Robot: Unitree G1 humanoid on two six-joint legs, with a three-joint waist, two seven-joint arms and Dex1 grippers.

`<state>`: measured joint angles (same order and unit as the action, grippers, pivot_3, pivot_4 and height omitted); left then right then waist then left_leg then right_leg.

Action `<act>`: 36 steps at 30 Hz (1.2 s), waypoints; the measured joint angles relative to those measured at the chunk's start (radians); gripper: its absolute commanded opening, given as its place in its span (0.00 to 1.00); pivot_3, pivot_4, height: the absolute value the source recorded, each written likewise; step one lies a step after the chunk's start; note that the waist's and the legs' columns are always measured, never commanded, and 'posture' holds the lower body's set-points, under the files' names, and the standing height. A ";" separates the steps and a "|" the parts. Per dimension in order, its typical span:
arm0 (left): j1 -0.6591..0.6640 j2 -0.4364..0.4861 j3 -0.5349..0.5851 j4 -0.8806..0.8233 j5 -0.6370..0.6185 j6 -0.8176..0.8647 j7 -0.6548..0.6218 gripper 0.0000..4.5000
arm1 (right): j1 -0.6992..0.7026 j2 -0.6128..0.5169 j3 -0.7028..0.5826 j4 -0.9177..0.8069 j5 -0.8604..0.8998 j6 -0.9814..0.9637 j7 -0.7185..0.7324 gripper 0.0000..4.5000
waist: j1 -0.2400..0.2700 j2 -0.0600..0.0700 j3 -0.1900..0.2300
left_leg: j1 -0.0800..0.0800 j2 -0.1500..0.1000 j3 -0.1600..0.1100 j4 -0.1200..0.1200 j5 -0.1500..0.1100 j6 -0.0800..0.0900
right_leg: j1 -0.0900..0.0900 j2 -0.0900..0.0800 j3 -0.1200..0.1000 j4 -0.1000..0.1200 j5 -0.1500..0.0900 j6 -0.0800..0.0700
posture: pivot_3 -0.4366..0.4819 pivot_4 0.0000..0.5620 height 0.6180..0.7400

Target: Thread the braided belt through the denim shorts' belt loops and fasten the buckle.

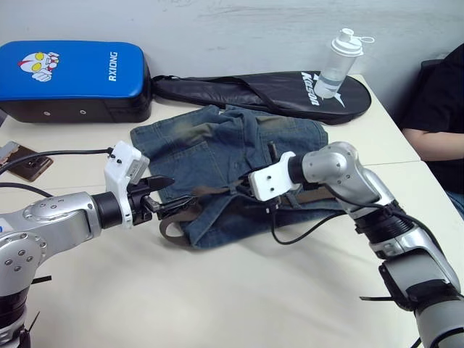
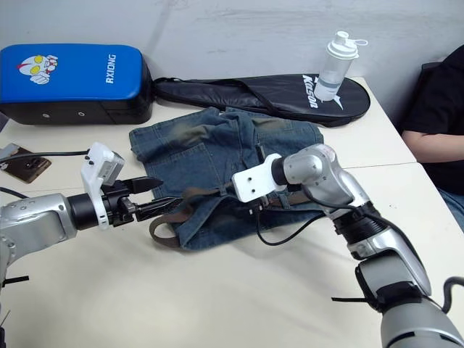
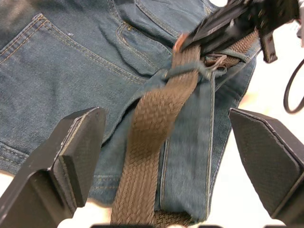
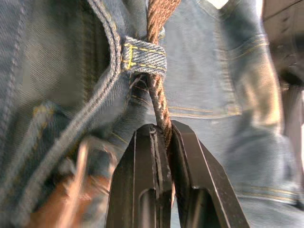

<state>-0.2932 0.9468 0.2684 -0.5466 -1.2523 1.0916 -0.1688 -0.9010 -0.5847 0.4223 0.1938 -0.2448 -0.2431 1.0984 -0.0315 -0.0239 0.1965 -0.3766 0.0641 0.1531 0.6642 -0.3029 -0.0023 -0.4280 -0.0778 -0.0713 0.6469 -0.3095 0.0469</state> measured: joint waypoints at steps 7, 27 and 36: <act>-0.010 0.004 -0.006 0.007 0.018 0.000 -0.036 1.00 | -0.018 -0.108 -0.042 0.127 -0.013 -0.176 -0.054 0.02 | 0.001 0.000 0.000 | 0.000 0.000 0.000 0.000 0.000 0.000 | 0.000 0.000 0.000 0.000 0.000 0.000 | 0.48 0.27 1.00; -0.161 -0.012 -0.186 0.082 0.178 0.000 -0.254 1.00 | 0.109 -0.322 -0.194 0.161 0.017 -0.212 -0.130 0.02 | 0.000 0.000 0.000 | 0.001 0.000 0.002 0.001 0.000 0.000 | 0.000 0.002 0.002 0.001 0.000 0.000 | 0.48 0.27 1.00; -0.357 -0.238 -0.486 0.091 0.550 -0.266 -0.350 1.00 | 0.103 -0.246 -0.201 -0.009 0.059 -0.035 -0.125 0.02 | 0.008 0.000 0.000 | 0.001 0.000 0.004 0.003 0.000 0.000 | 0.000 0.003 0.004 0.004 0.000 0.000 | 0.48 0.27 1.00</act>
<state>-0.6503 0.7083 -0.2175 -0.4552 -0.7019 0.8258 -0.5184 -0.7976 -0.8303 0.2216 0.1847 -0.1854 -0.2782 0.9736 -0.0240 -0.0241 0.1966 -0.3755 0.0637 0.1566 0.6675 -0.3024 -0.0027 -0.4282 -0.0751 -0.0671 0.6504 -0.3093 0.0474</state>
